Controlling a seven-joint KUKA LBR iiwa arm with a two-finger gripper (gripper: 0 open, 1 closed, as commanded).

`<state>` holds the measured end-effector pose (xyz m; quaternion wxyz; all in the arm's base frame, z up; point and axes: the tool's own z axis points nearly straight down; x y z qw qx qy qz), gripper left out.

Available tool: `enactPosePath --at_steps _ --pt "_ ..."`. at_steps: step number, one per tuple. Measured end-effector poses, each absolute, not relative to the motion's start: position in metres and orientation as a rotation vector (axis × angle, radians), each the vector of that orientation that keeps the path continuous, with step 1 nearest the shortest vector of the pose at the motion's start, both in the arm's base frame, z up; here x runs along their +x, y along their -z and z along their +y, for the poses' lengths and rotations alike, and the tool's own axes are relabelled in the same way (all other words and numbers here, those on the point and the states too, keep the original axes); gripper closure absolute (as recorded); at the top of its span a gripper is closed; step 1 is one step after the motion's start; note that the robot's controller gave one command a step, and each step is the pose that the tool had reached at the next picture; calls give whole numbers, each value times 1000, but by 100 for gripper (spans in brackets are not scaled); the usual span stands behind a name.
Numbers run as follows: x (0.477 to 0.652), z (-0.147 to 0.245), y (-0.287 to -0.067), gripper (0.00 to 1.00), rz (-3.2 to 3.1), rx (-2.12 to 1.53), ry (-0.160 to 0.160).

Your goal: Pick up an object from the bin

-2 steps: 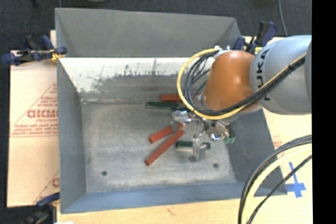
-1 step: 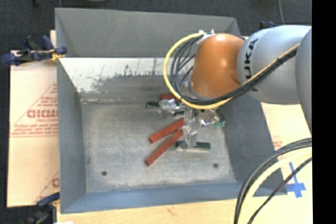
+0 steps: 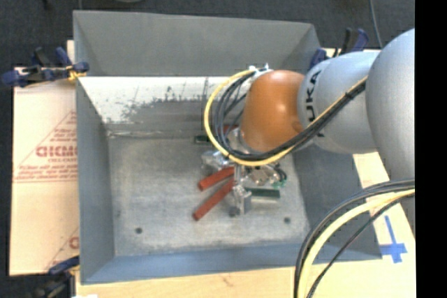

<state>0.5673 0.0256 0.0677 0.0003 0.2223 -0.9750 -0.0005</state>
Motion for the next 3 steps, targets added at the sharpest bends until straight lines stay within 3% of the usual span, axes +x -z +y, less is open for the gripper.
enactPosePath --at_steps 1,2,3 --pt "569 24 -69 0 -3066 699 -3" --pt "569 24 -69 100 -3067 702 -4" --pt "572 23 -159 100 -3075 699 -6"
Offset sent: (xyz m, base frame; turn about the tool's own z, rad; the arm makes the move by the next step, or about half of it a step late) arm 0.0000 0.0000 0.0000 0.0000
